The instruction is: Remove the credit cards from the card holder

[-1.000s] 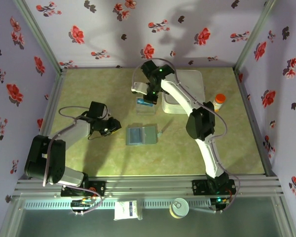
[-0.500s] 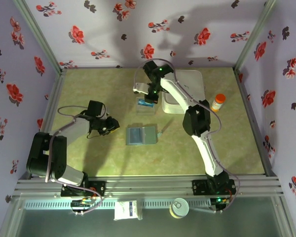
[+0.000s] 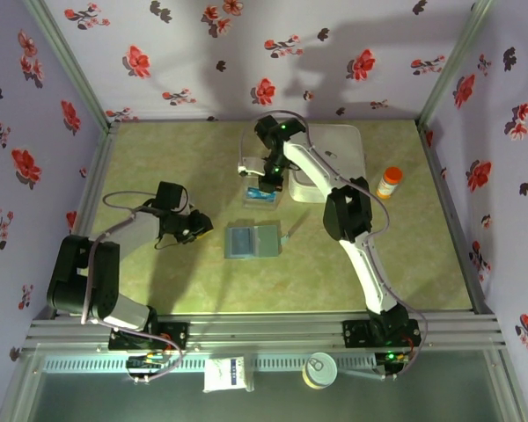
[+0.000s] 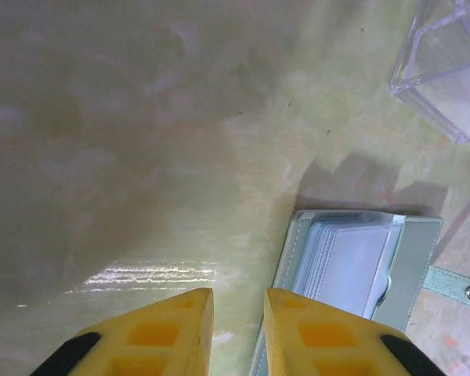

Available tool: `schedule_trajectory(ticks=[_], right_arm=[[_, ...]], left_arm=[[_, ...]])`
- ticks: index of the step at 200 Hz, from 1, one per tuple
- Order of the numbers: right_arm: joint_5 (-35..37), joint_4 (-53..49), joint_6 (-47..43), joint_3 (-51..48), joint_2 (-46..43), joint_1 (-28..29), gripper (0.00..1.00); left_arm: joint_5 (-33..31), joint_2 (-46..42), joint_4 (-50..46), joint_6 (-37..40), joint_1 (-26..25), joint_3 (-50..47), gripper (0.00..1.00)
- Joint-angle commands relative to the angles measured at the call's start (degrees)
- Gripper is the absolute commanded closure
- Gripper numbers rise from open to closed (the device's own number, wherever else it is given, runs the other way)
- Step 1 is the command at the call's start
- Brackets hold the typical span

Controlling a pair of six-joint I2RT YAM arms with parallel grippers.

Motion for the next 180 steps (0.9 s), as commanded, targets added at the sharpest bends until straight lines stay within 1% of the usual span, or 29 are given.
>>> schedule_trajectory(ticks=[1,70,79,104,132,154,180], right_arm=[[-2.5,-4.7,-2.3,1.7,2.5,-0.2,1.00],[-4.4,-5.1,-3.2,1.9,4.4,-0.2,1.00],[-4.3,-5.0,-2.9,2.0,4.5,-0.2,0.95],[-4.2,-5.7,-2.0,3.8,4.4,-0.2,0.84],[-3.5,-5.1,-0.9,5.0,2.9,-0.2,0.76],[-0.8,-1.7,1.2,4.3,0.8,-0.2,0.75],[3.9,5.5,5.0,0.8,-1.9,-0.2,0.78]], left_arm=[[-0.5,-2.0,-0.6,-0.5,0.4,-0.9,0.76],[-1.3,-2.9,-0.9,-1.4,0.5,-1.5,0.76],[-1.4,-2.8,-0.9,-1.4,0.5,-1.3,0.76],[-1.4,-2.8,-1.2,-1.4,0.5,-1.0,0.76],[-1.3,-2.5,-1.3,-1.2,0.5,-0.4,0.76],[-1.3,-2.3,-1.1,-1.2,0.5,-0.2,0.76],[-1.1,-1.7,-0.4,-1.4,0.4,0.2,0.76]])
